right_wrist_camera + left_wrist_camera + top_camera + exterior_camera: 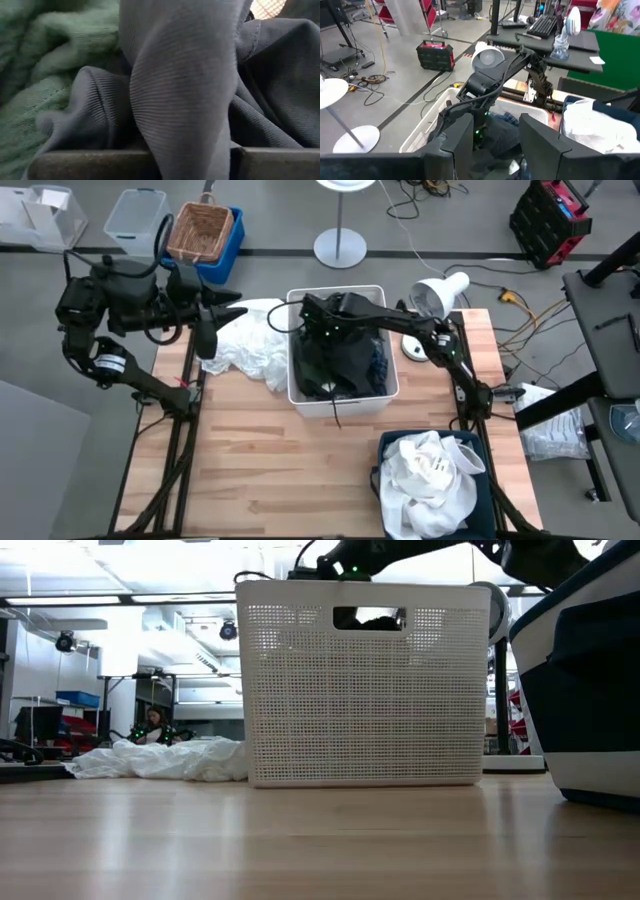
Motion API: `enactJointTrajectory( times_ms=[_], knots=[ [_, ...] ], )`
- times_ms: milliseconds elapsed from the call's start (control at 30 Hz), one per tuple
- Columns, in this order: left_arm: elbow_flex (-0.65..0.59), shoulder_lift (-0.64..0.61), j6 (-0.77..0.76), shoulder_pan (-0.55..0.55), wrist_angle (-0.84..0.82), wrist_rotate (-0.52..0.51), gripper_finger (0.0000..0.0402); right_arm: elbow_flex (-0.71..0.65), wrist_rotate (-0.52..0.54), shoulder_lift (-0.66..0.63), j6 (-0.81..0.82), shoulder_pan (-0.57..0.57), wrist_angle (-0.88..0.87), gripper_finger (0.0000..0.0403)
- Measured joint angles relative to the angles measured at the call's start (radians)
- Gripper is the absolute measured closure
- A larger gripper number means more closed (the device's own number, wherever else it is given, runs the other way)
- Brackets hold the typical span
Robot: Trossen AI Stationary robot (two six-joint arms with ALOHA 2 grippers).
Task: Sort clothes
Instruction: Put the black shorts into the white laundry bin
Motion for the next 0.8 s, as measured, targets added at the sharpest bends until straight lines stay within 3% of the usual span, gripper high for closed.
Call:
enactJointTrajectory(
  times_ms=[200, 400, 533, 633, 800],
  knots=[
    [0.0, 0.001, 0.0, 0.0, -0.008, 0.0, 0.0263, -0.002, 0.073, -0.001, -0.031, -0.001, 0.028, 0.0372],
    [0.0, 0.001, 0.002, 0.0, -0.029, -0.014, 0.0263, 0.08, 0.108, -0.046, -0.033, -0.001, 0.016, 0.0285],
    [0.0, 0.003, -0.012, 0.0, -0.095, -0.122, 0.0263, 0.118, 0.094, -0.112, -0.033, -0.001, 0.002, 0.0235],
    [0.0, 0.006, -0.023, 0.001, -0.135, -0.176, 0.0263, 0.119, 0.075, -0.183, -0.038, -0.002, -0.004, 0.021],
    [0.0, 0.01, -0.023, 0.001, -0.14, -0.181, 0.0263, 0.119, 0.067, -0.286, -0.04, 0.0, -0.024, 0.0186]
  ],
)
